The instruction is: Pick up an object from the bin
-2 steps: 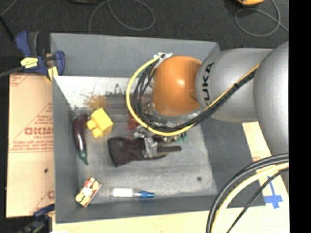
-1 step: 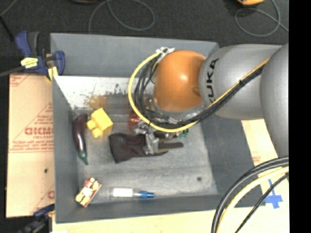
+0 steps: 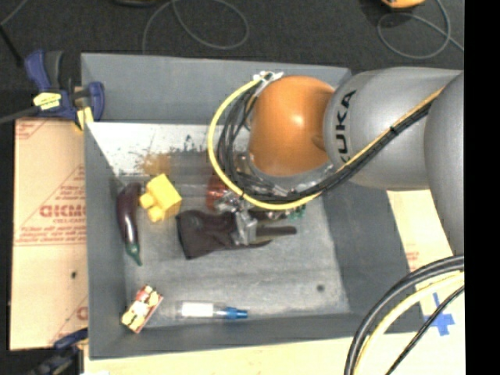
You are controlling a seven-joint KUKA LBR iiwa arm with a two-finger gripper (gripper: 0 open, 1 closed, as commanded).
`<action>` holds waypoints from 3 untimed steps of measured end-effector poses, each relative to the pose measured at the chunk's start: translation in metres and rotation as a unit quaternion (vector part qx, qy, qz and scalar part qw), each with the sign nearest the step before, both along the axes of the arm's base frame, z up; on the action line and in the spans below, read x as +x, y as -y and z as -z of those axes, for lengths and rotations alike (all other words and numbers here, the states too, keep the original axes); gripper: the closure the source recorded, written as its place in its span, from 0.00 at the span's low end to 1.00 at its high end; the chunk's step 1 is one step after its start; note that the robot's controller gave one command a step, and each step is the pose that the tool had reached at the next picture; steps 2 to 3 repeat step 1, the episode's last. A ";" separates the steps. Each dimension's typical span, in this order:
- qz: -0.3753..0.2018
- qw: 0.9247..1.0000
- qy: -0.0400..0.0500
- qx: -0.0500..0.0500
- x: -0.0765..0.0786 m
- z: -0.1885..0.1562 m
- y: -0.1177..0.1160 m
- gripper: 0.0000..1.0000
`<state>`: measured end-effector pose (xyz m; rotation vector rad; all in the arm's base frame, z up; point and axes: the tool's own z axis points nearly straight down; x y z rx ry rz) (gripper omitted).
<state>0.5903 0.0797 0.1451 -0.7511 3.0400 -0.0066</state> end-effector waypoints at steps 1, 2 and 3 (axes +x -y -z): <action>0.001 1.000 -0.002 0.000 -0.001 -0.009 0.000 1.00; 0.001 1.000 -0.002 0.000 -0.001 -0.009 0.000 1.00; 0.001 1.000 -0.002 0.000 -0.001 -0.009 0.000 1.00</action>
Offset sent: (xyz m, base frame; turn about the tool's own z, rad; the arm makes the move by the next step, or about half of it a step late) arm -0.0001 -0.0001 0.0010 0.0000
